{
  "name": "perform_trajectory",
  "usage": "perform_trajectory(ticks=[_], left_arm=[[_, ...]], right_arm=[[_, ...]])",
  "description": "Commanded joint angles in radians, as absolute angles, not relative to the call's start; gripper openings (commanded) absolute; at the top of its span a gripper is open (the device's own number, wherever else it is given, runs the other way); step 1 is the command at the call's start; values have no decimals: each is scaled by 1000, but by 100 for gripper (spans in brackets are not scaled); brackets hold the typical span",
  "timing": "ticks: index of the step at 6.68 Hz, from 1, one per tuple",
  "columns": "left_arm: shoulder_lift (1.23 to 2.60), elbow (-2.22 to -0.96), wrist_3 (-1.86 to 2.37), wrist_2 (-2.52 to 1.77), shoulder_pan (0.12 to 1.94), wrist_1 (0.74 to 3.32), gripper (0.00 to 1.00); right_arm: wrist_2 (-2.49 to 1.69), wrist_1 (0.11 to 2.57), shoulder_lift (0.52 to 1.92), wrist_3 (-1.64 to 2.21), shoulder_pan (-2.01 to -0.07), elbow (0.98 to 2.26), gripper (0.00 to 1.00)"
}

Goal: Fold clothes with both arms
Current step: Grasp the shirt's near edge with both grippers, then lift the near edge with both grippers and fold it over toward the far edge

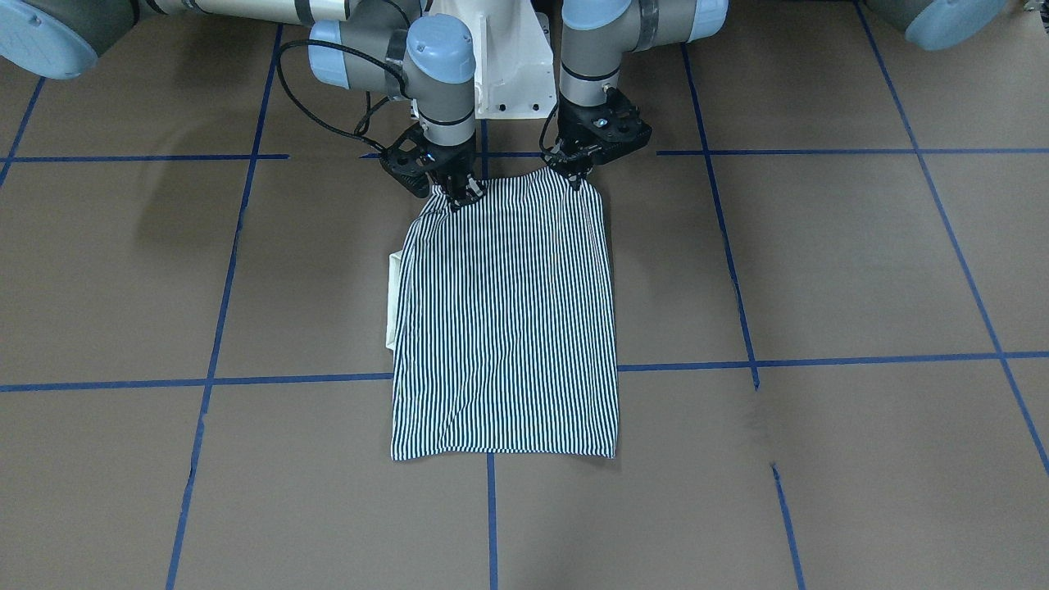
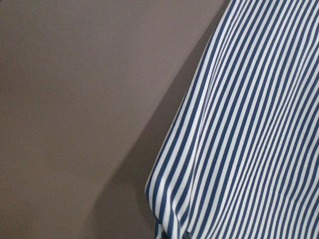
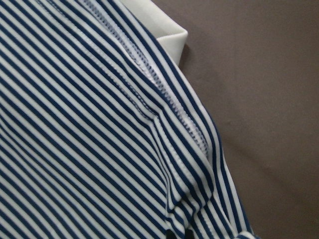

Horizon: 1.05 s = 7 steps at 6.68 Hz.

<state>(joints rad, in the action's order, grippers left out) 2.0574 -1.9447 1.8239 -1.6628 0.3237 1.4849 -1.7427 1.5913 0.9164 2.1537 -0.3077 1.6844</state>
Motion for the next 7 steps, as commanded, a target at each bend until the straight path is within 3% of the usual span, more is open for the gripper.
perform_trajectory(ticks=[1, 7], left_arm=[[2051, -1957, 1824, -1663, 324, 1485, 0], [2059, -2048, 1835, -1664, 253, 1433, 0]], right_arm=[[-1730, 1592, 957, 2155, -308, 1768, 0], [-1690, 1586, 1008, 2138, -262, 1847, 0]])
